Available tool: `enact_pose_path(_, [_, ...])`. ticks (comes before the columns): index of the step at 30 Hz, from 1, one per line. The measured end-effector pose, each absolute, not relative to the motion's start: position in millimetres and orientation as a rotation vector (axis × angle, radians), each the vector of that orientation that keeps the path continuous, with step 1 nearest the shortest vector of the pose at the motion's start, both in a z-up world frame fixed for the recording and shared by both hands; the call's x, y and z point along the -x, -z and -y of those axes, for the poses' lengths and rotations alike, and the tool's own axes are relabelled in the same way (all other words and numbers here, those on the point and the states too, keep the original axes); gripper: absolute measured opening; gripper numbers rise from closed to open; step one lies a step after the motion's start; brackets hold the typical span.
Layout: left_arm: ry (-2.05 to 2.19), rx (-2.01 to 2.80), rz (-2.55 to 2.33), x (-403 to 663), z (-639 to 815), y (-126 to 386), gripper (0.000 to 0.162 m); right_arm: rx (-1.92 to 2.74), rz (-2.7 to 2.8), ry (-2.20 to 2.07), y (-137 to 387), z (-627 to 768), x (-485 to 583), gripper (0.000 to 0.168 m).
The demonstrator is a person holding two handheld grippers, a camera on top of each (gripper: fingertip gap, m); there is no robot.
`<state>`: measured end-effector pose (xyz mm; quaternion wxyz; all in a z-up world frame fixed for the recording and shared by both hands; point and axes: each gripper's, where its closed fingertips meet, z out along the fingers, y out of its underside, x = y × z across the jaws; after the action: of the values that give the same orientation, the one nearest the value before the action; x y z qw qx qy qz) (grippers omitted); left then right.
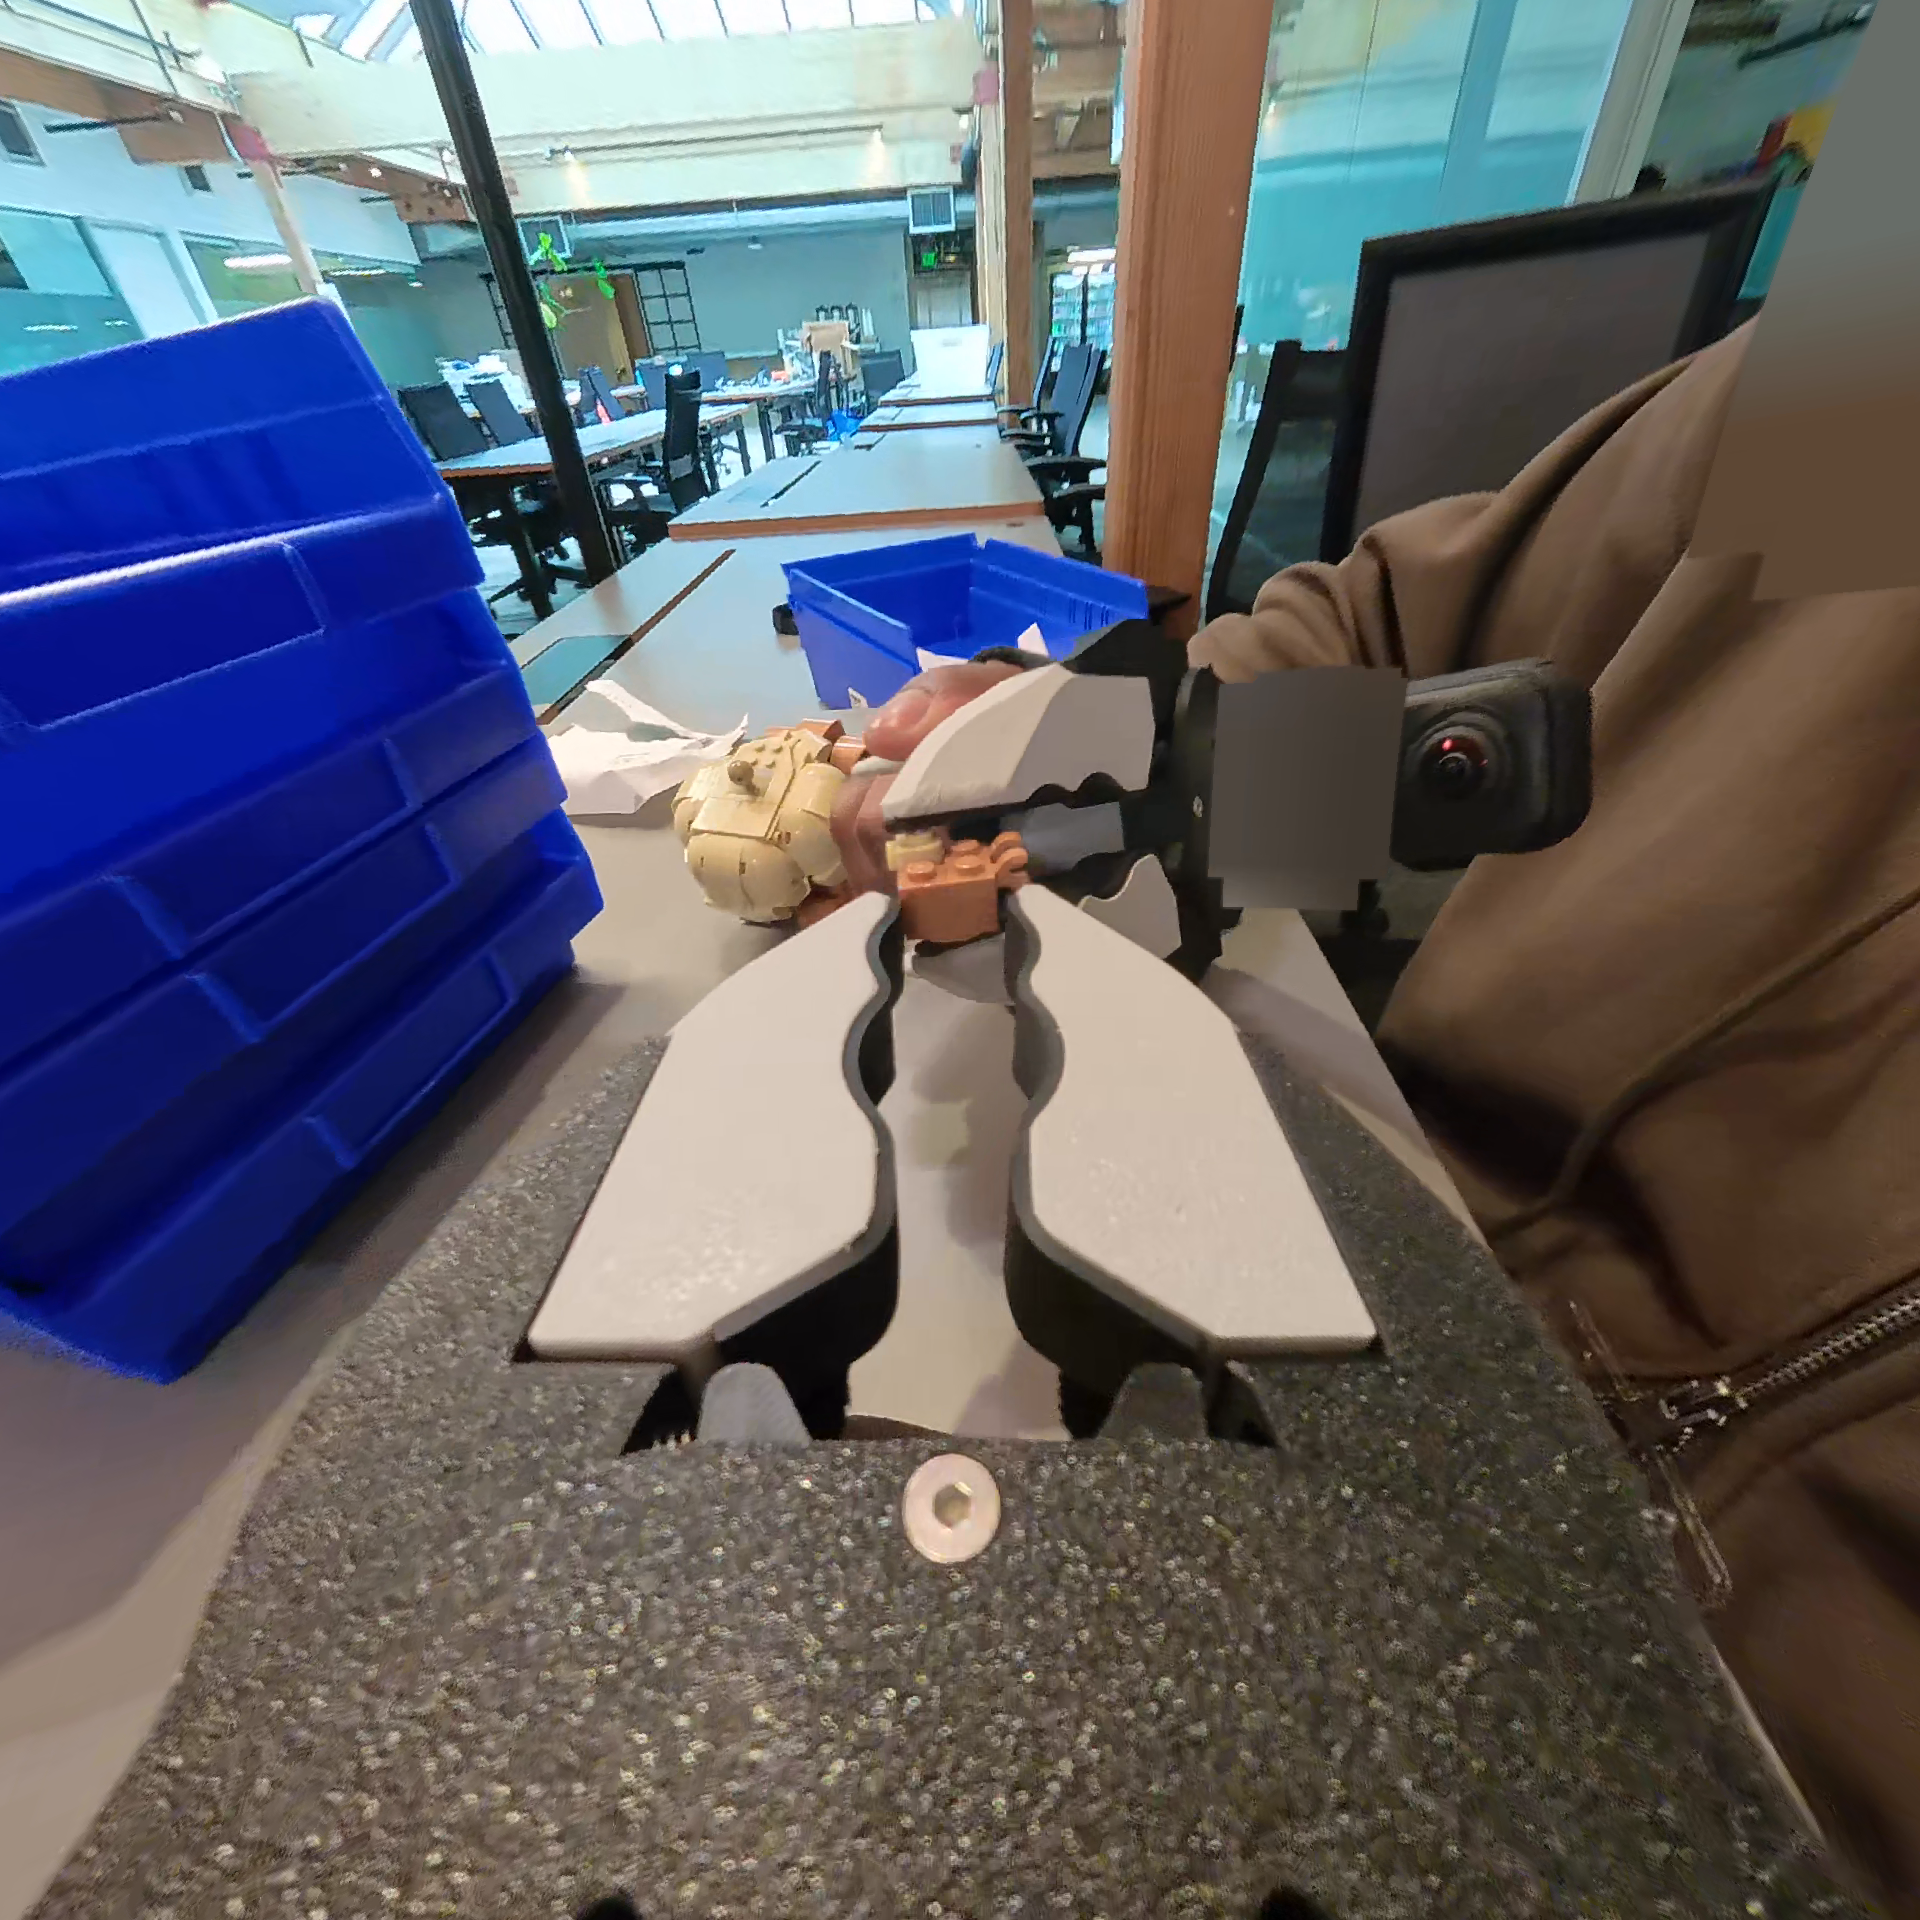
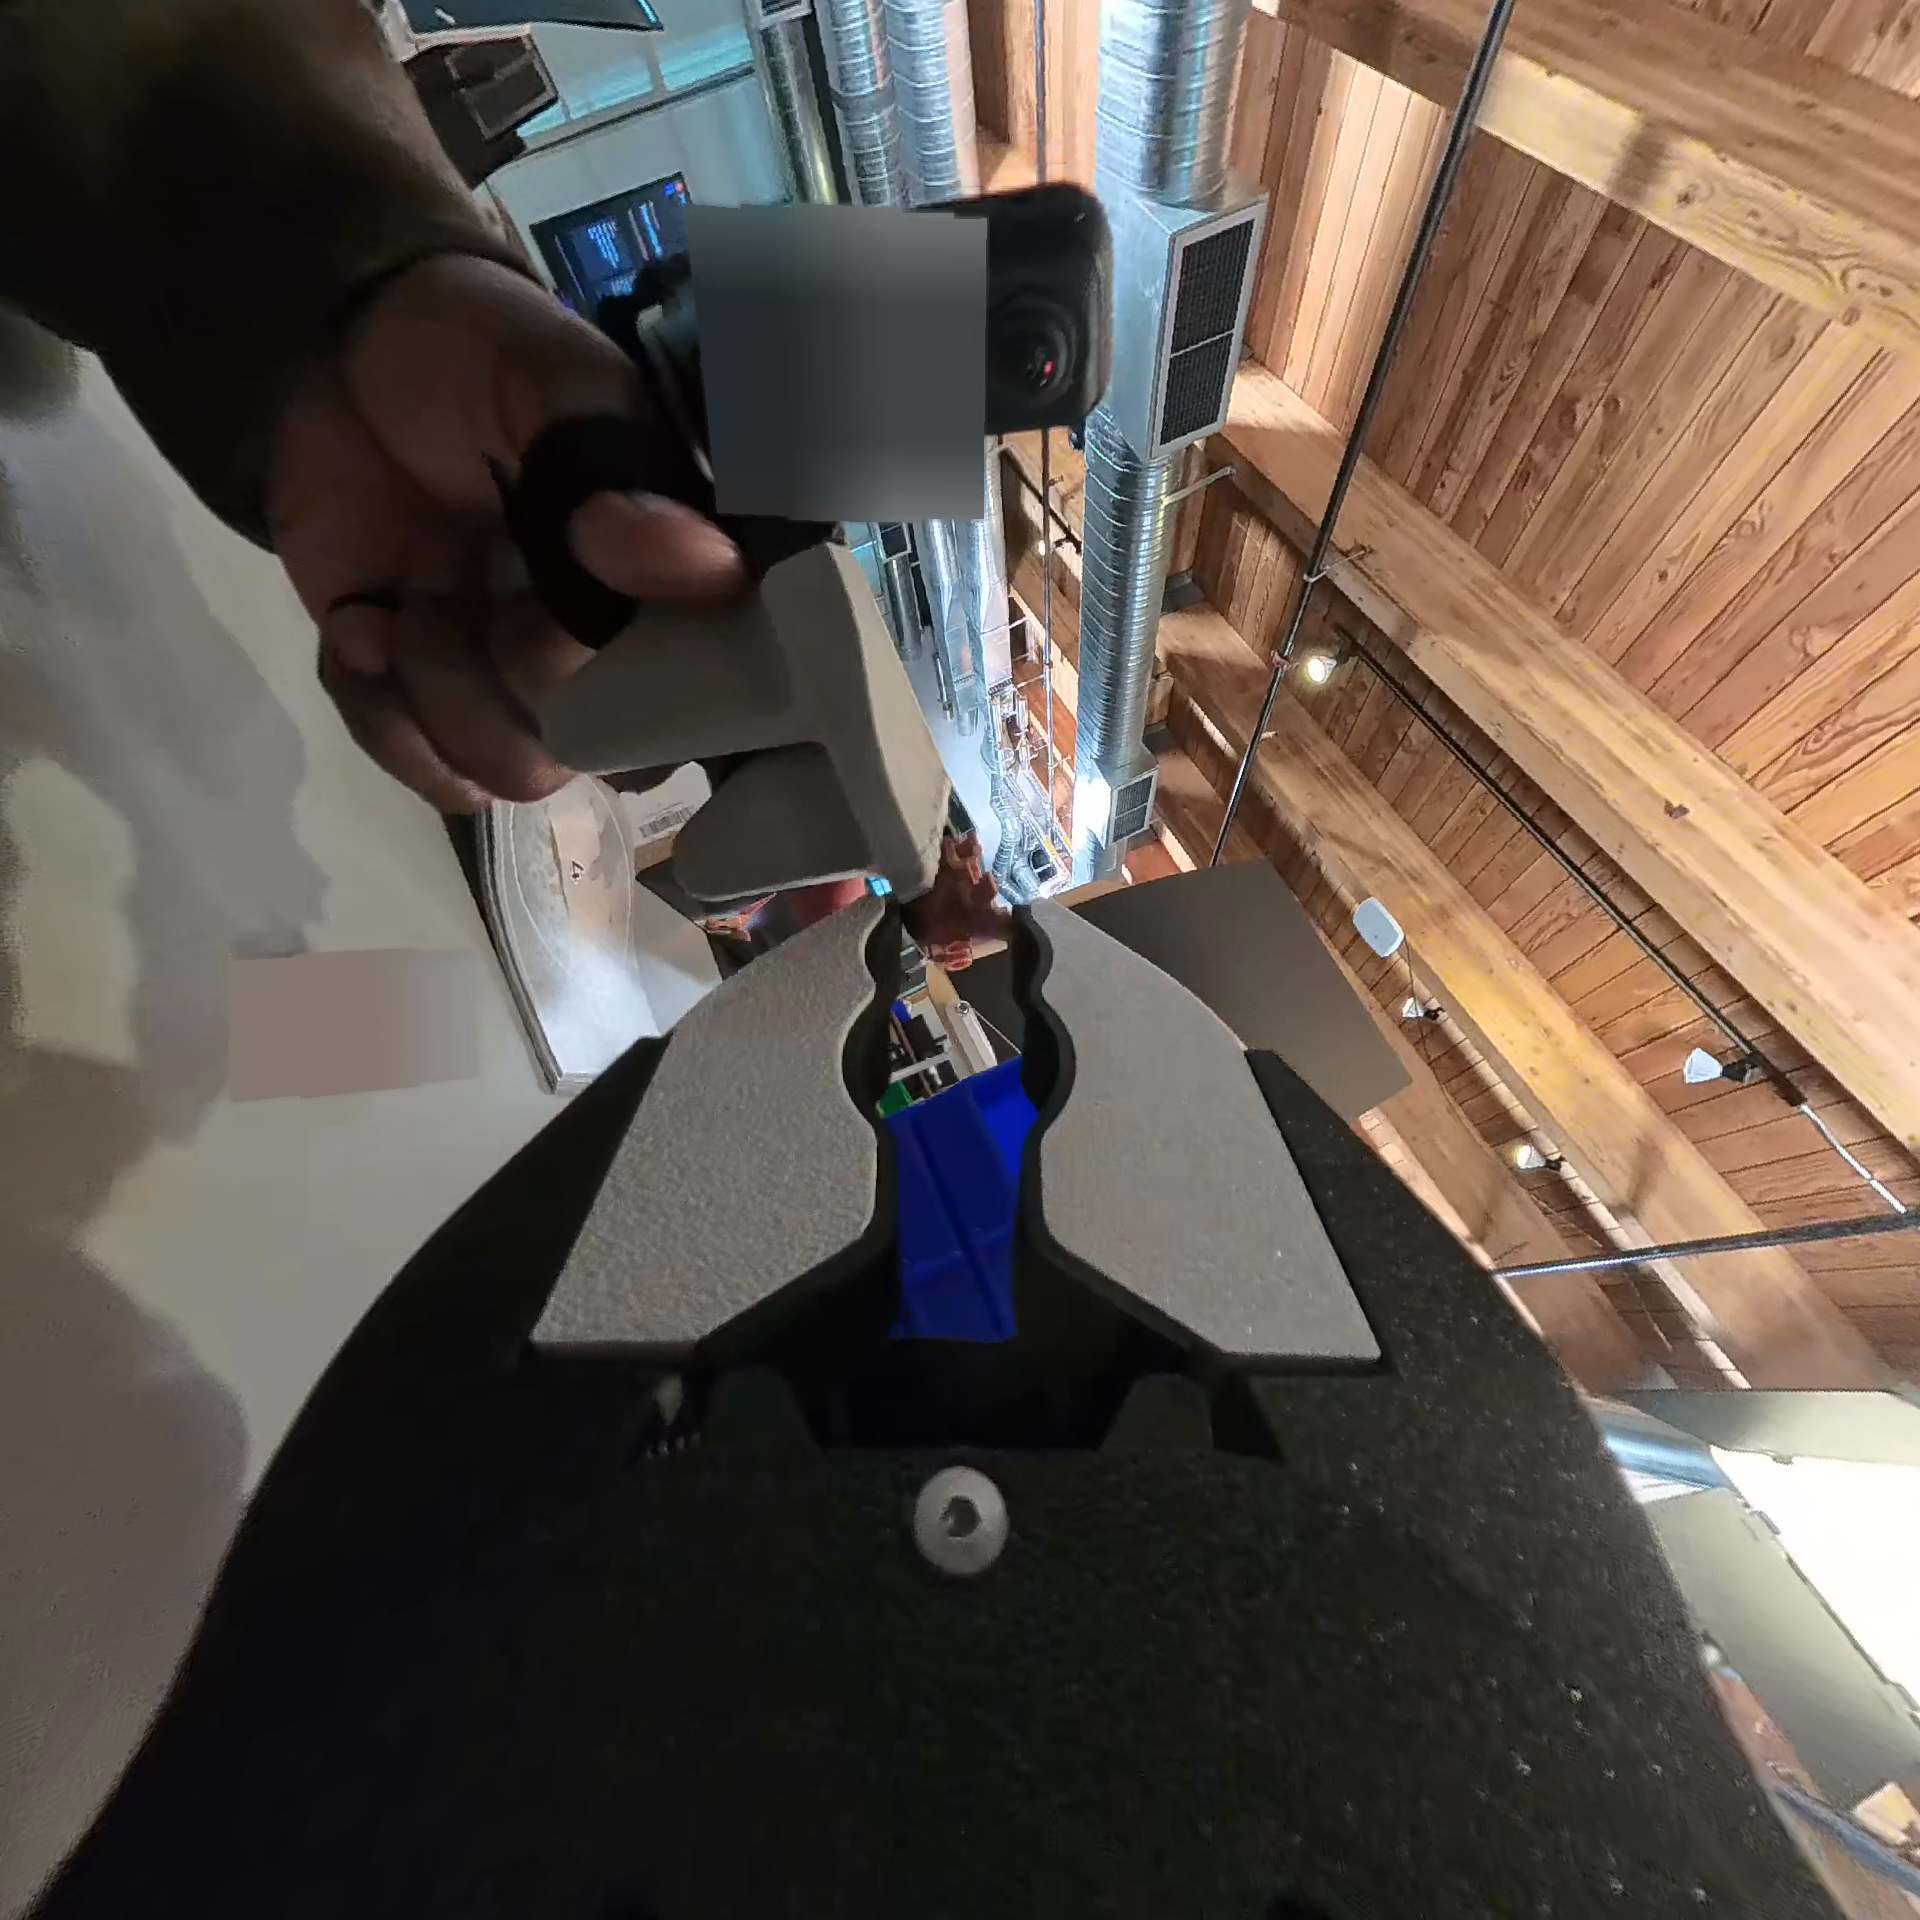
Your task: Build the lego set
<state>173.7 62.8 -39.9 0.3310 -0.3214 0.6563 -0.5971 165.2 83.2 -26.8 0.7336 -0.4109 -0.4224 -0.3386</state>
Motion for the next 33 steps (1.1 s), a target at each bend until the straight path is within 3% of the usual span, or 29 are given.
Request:
enact_pose_path(13, [1.578, 0.874, -1.68, -176, -67, 39, 0.017, 0.902, 0.966, 0.779, 28, -84, -167, 0.019])
enact_pose_path(33, [1.022, 0.84, -1.813, -183, -83, 63, 0.017, 0.898, 1.277, 0.895, 56, -85, -170, 0.013])
